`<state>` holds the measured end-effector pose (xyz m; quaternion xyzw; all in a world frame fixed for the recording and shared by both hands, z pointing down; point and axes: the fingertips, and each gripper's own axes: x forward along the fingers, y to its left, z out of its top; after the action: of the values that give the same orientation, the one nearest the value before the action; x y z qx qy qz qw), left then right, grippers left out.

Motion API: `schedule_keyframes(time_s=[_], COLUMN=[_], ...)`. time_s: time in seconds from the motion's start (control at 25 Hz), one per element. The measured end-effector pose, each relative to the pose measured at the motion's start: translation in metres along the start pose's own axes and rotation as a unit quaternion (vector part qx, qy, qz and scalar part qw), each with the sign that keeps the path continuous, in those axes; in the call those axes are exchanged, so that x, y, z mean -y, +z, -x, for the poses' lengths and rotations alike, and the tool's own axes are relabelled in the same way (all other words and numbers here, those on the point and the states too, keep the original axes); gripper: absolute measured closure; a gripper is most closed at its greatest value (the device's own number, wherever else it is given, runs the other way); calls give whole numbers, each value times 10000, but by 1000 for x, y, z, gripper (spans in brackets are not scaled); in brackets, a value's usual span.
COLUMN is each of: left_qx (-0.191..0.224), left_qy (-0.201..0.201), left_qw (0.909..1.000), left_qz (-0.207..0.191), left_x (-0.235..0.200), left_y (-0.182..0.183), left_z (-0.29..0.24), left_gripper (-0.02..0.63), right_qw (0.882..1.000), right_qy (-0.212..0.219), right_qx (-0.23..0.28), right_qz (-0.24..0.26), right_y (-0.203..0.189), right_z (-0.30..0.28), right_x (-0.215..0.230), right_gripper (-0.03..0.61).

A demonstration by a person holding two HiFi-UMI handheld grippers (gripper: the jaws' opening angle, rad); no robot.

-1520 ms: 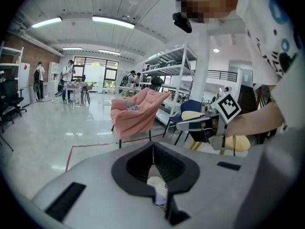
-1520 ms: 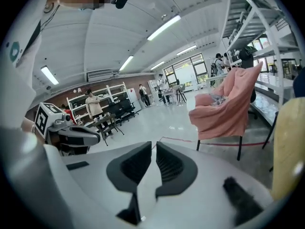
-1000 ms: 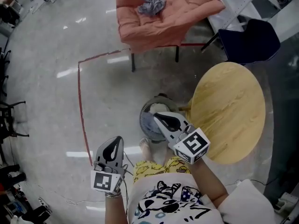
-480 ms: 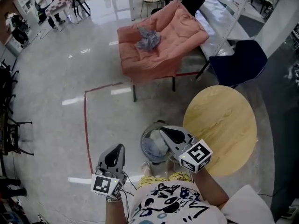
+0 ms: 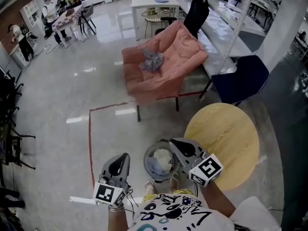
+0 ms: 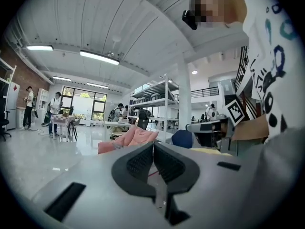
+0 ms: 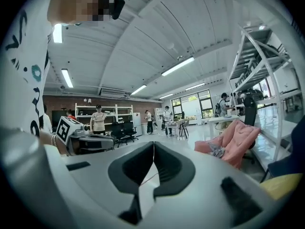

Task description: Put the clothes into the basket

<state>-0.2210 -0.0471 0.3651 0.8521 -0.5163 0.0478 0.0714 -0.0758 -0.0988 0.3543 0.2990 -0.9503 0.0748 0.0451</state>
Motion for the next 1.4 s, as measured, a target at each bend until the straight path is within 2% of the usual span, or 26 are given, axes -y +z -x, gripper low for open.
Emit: schedule_keyframes(time_s=[0.16,0.44,1.04,1.4], left_qx=[117,212,180,169], left_qy=[-28,-146,-221,-189], left_qw=[9999,9993,9987,9987], left_qz=[-70,-271,-425,-437], left_x=[4,13,23,23], left_y=[10,21,24,18], left_z=[0,5,10,14], left_gripper=[598,598,598,597], right_qw=[9999,9979,9980,9982], right_qy=[-43,70,-34,67], right_qx=[112,517,481,404], right_qz=[15,374,400,439], right_y=[11,30,31,24], right_z=[7,25,44,43], right_x=[-1,-10,-10,-20], right_gripper=[551,551,552,551])
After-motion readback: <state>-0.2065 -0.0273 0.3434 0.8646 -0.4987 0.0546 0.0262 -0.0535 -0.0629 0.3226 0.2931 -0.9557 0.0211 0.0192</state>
